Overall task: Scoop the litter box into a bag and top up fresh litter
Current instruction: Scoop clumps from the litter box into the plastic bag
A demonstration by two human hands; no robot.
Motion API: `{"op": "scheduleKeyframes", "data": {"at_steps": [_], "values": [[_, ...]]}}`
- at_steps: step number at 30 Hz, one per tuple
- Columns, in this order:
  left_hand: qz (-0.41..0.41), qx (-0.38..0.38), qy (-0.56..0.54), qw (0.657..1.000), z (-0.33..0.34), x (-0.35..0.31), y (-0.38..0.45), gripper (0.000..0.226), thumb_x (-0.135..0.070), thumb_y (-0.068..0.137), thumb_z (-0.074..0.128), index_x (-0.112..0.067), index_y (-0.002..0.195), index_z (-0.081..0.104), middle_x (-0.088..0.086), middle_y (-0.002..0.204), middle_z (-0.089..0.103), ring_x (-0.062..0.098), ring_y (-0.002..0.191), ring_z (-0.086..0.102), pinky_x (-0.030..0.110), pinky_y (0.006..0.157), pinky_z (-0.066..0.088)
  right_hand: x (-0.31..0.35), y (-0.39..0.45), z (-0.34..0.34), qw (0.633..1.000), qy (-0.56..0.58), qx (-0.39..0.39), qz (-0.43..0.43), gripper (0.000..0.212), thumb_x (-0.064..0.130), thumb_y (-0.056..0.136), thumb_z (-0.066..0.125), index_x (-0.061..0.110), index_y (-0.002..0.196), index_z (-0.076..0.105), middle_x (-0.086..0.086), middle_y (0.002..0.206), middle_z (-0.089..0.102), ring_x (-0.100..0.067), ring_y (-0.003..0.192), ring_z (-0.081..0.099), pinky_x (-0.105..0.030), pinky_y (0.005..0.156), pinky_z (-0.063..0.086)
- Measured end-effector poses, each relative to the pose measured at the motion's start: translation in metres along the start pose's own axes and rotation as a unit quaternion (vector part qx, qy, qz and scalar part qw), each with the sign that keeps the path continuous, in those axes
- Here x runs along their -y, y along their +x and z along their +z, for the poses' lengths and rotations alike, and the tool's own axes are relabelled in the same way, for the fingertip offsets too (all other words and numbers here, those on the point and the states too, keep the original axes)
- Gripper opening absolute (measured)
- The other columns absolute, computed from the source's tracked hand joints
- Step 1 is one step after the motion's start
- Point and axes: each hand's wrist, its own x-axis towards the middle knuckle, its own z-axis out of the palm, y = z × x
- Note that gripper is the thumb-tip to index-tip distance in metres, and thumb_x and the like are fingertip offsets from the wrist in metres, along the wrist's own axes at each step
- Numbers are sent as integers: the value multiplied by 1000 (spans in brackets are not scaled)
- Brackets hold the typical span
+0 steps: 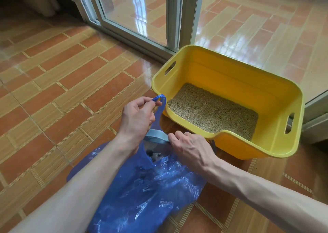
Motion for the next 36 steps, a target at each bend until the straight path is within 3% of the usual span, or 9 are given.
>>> {"op": "scheduleKeyframes", "data": {"at_steps": [4,6,10,13,16,20,26,36], "values": [[0,-4,-1,1000,-1,0,1,22,-12,104,49,-5,98,69,-6,45,35,6,35,25,16,37,22,-16,-2,-30,999,39,-8,33,26,35,101,50,20,80,46,1,65,54,-23,47,56,-31,40,36],[-1,-7,-4,1000,-2,1,2,22,-12,104,50,-5,99,69,-7,44,35,6,35,25,16,36,22,-28,-7,-51,998,44,-2,53,30,41,101,42,22,79,39,1,65,56,-25,49,58,-31,43,37],[2,-17,-2,1000,-2,4,5,22,-14,104,51,-8,97,71,-6,45,36,8,36,25,18,37,21,-59,-14,-85,996,-13,0,93,31,50,96,43,23,80,44,3,69,63,-24,54,62,-26,45,31],[5,-19,-1,1000,-1,5,6,22,-15,104,51,-8,98,71,-5,46,36,9,37,25,19,37,21,-96,-11,-98,989,-47,-23,141,32,50,96,46,21,85,53,2,63,56,-23,47,49,-23,39,28],[6,-23,2,1000,0,6,8,22,-14,104,51,-9,97,71,-6,45,36,9,37,25,18,38,21,-138,0,-90,978,-40,-47,201,36,48,96,50,15,80,54,1,54,46,-23,42,46,-24,43,34],[4,-36,4,999,0,7,12,22,-12,103,51,-6,98,71,-6,45,35,8,36,25,17,38,21,-187,23,-51,973,-26,-24,228,40,45,102,48,13,79,50,0,55,48,-17,43,46,-27,44,41],[-1,-41,11,999,-5,11,14,22,-13,103,51,-7,97,71,-3,48,34,11,39,23,18,39,20,-215,47,-4,974,-31,42,219,36,42,105,44,13,85,47,-2,62,52,-19,49,51,-31,46,42],[-3,-35,17,999,-8,14,12,22,-12,104,50,-7,97,70,-4,47,34,11,40,23,19,40,21,-219,55,18,973,-35,77,213,37,41,105,40,13,81,49,0,60,52,-15,46,47,-23,42,32]]}}
